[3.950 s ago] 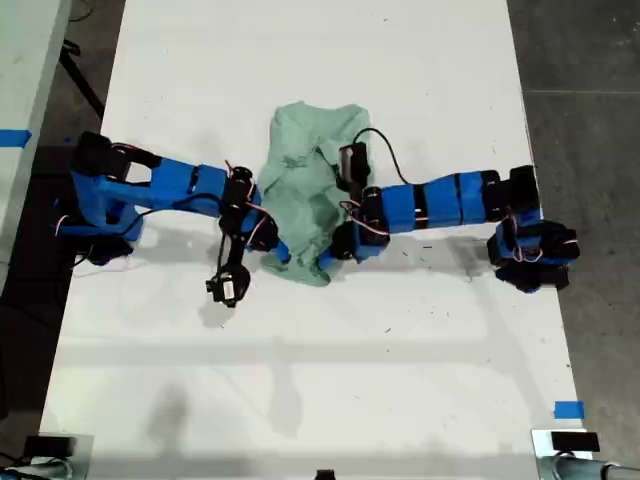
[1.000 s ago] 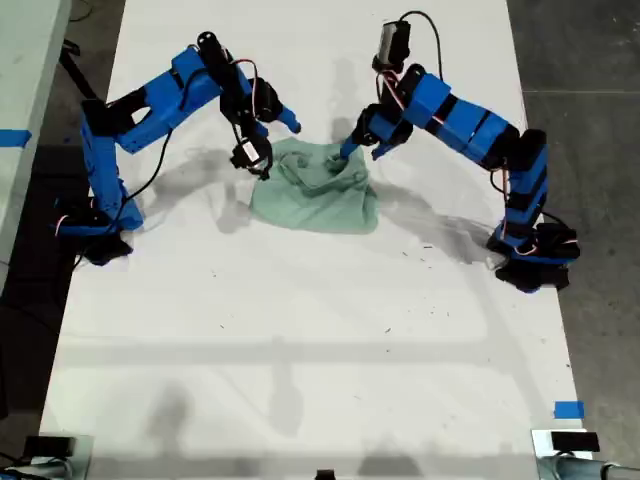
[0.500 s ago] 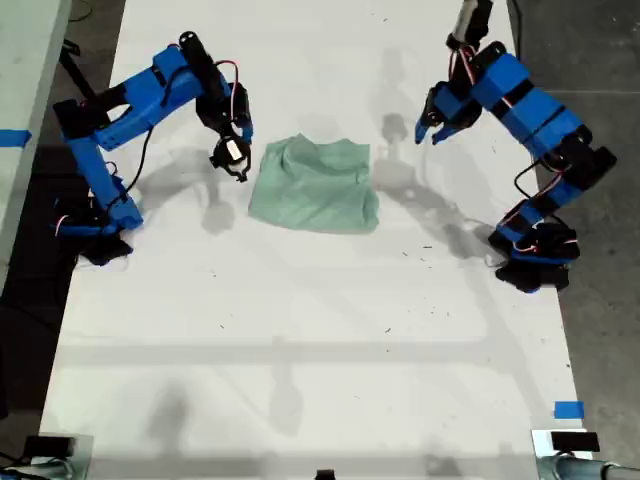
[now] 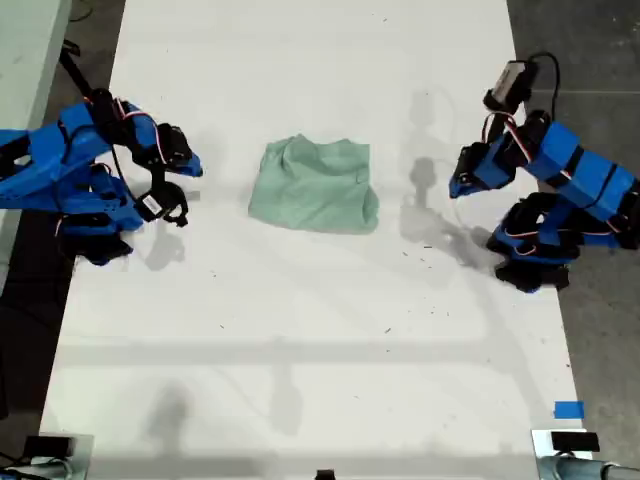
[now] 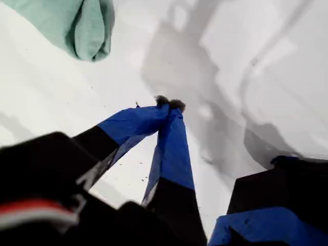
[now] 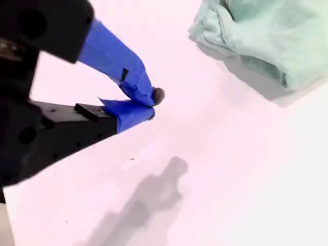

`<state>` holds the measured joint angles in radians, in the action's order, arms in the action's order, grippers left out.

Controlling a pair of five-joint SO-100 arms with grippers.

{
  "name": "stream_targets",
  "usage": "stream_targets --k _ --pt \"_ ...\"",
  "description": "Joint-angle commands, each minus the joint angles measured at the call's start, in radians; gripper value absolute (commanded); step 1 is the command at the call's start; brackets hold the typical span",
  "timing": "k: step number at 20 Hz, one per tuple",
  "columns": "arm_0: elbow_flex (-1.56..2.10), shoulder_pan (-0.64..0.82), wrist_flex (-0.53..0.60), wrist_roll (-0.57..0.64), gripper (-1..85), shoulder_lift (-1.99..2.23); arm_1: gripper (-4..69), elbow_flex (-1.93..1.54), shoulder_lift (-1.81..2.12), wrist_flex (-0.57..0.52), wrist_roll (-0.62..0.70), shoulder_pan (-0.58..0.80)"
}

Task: Fold t-shirt

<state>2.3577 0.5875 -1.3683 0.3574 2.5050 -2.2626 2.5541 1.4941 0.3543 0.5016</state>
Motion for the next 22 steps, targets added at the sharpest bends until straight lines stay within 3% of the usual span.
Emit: stream_targets --k 1,4,9,11,19,22 --pt "0.334 -0.133 0.051 -0.149 0.0 0.508 -0.8 -0.184 0.244 -0.095 -0.227 -0.164" --pt "0.546 -0.195 0.015 -0.224 0.0 0.908 -0.8 -0.382 0.433 -0.201 -0.342 -0.307" --pt "0.641 -0.196 0.034 -0.235 0.0 0.919 -0.8 -0.015 -0.215 -0.509 -0.175 -0.356" --pt "0.663 -0.189 0.026 -0.238 0.0 0.919 -0.8 0.212 -0.486 -0.574 -0.118 -0.37" --pt "0.666 -0.241 0.0 -0.261 0.0 0.919 -0.8 1.103 -1.299 -0.523 0.044 -0.379" --pt "0.667 -0.247 0.0 -0.262 0.2 0.919 -0.8 1.267 -1.453 -0.508 0.072 -0.371"
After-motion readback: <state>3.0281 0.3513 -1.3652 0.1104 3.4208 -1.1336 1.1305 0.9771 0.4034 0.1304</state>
